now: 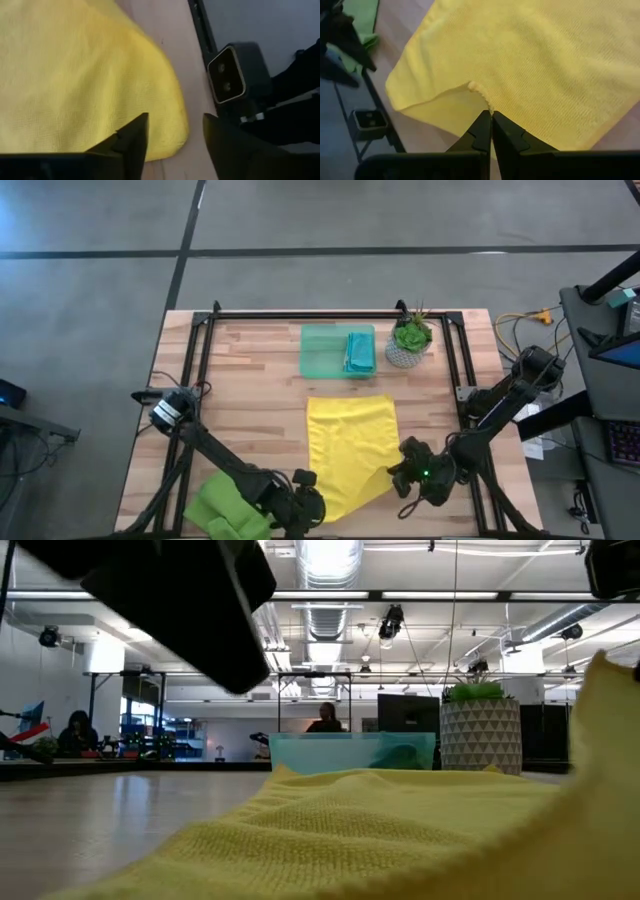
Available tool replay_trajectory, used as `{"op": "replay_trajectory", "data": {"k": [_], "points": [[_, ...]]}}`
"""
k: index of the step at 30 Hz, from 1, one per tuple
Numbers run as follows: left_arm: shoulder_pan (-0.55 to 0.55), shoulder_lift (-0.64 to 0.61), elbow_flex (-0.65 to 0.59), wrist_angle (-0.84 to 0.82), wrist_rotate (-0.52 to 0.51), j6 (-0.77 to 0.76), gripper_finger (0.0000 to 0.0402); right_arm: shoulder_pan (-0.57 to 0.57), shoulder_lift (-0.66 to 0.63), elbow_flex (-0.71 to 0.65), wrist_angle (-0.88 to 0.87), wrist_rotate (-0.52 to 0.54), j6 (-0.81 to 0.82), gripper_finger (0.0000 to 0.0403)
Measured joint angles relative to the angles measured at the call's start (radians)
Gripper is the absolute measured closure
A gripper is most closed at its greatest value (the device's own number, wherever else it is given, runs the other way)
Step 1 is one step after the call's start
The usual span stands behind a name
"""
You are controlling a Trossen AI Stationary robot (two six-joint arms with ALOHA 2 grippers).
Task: Fold microfiber towels
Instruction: Fold the yellow microfiber cloth
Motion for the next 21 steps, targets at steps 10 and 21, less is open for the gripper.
{"op": "replay_trajectory", "data": {"k": [10, 21], "points": [[-0.005, 0.074, 0.001, 0.060, 0.008, -0.113, 0.0204, -0.056, -0.001, -0.005, -0.017, 0.000, -0.001, 0.0394], [-0.016, 0.089, 0.003, 0.052, 0.015, -0.193, 0.0204, -0.060, -0.001, -0.026, -0.043, -0.004, 0.097, 0.0394]]}}
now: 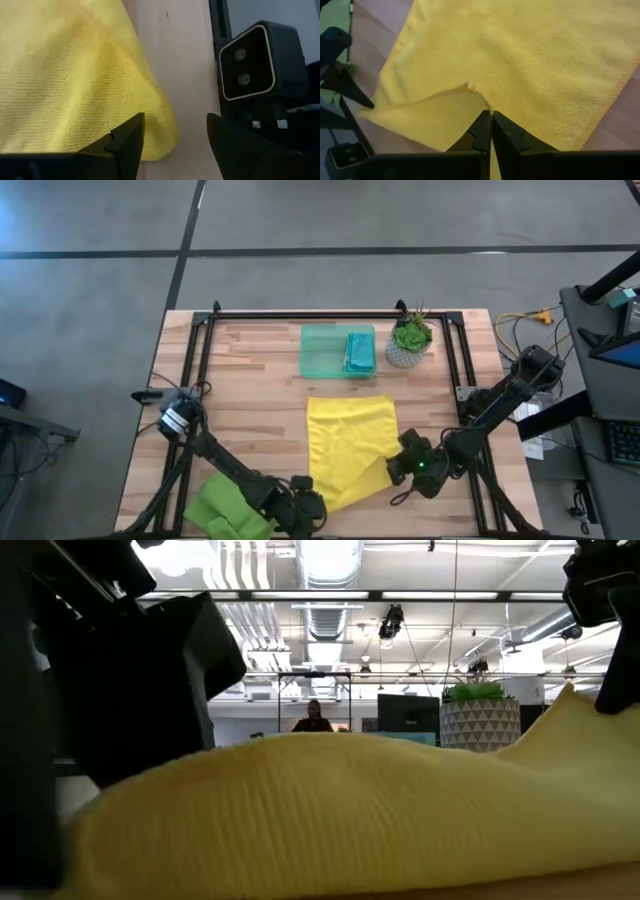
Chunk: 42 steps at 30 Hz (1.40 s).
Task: Fold microfiber towels
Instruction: Fold the yellow microfiber cloth
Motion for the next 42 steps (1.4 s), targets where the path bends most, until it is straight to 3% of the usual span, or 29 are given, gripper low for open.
{"op": "replay_trajectory", "data": {"k": [6, 13, 24, 29, 33, 42], "points": [[-0.001, 0.002, 0.006, -0.076, -0.095, -0.059, 0.0230, 0.001, 0.000, -0.002, 0.004, 0.000, 0.008, 0.0394], [-0.002, -0.002, 0.039, -0.214, -0.099, -0.088, 0.0386, 0.003, -0.014, -0.002, 0.005, 0.000, -0.030, 0.0394], [-0.005, -0.143, 0.036, -0.264, -0.060, -0.007, 0.0401, 0.072, -0.122, -0.002, 0.018, -0.004, -0.182, 0.0394], [-0.004, -0.181, 0.026, -0.245, 0.060, 0.063, 0.0401, 0.142, -0.152, -0.002, 0.102, -0.003, -0.246, 0.0394], [-0.004, -0.171, 0.017, -0.174, 0.153, 0.082, 0.0401, 0.197, -0.104, -0.002, 0.190, -0.003, -0.221, 0.0394], [0.038, -0.242, -0.063, -0.239, 0.040, 0.095, 0.0401, 0.246, -0.051, -0.001, 0.102, 0.107, -0.066, 0.0394]]}}
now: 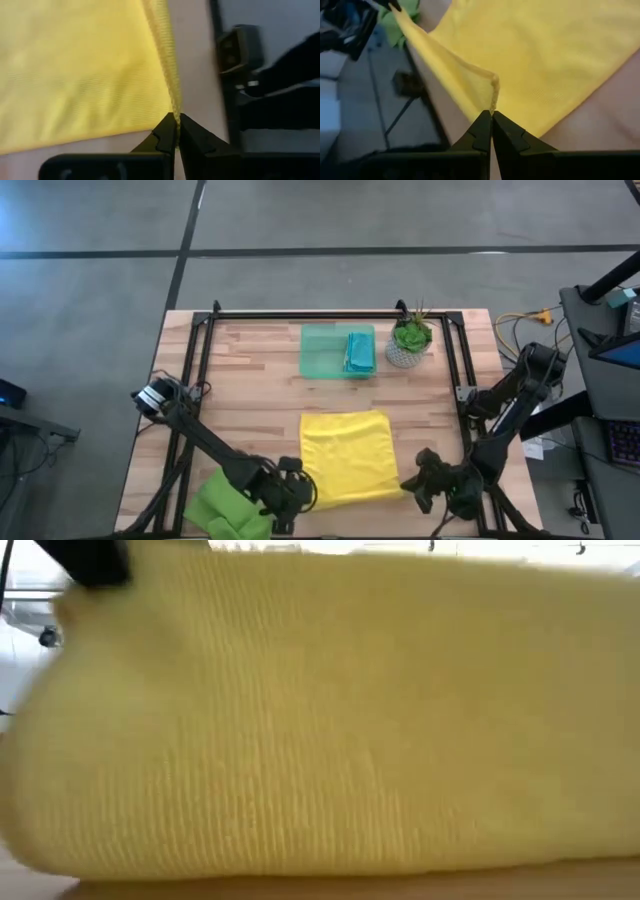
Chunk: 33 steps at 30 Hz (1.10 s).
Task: Fold microfiber towels
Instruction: Fold the yellow microfiber cloth
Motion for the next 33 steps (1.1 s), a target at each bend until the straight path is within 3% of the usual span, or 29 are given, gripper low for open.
{"op": "replay_trajectory", "data": {"k": [4, 15, 22, 33], "points": [[0.046, -0.049, -0.059, -0.030, -0.059, 0.025, 0.0401, -0.049, -0.016, 0.000, -0.061, 0.006, -0.017, 0.0394], [0.227, -0.205, -0.260, -0.034, -0.063, 0.155, 0.0402, -0.218, -0.048, -0.002, -0.254, 0.003, -0.049, 0.0394], [0.321, -0.314, -0.343, -0.019, -0.062, 0.302, 0.0402, -0.330, -0.069, -0.003, -0.284, -0.012, -0.123, 0.0394], [0.424, -0.325, -0.387, 0.046, -0.029, 0.461, 0.0402, -0.423, -0.062, -0.005, -0.311, -0.050, -0.134, 0.0394]]}}
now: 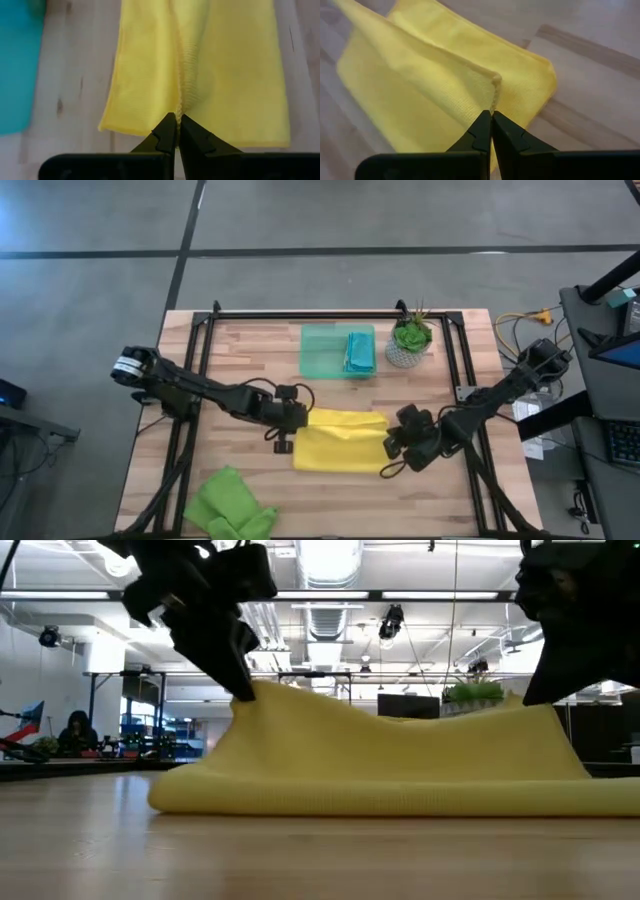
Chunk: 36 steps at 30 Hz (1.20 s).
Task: Fold microfiber towels
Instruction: Fold the yellow microfiber cloth
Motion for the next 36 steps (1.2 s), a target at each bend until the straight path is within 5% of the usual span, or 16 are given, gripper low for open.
{"op": "replay_trajectory", "data": {"k": [16, 22, 30, 36], "points": [[0.111, 0.056, -0.002, 0.054, 0.029, 0.084, 0.0399, -0.083, 0.000, -0.032, -0.037, -0.030, 0.024, 0.0394], [0.149, 0.083, -0.002, 0.062, 0.047, 0.083, 0.0347, -0.142, 0.001, -0.037, -0.063, -0.053, 0.020, 0.0389], [0.246, 0.075, -0.001, 0.018, 0.029, 0.084, 0.0255, -0.191, -0.023, -0.038, -0.084, -0.053, -0.078, 0.0325], [0.281, 0.061, -0.001, -0.023, 0.097, 0.007, 0.0231, -0.200, -0.099, -0.038, -0.081, -0.006, -0.174, 0.0258]]}}
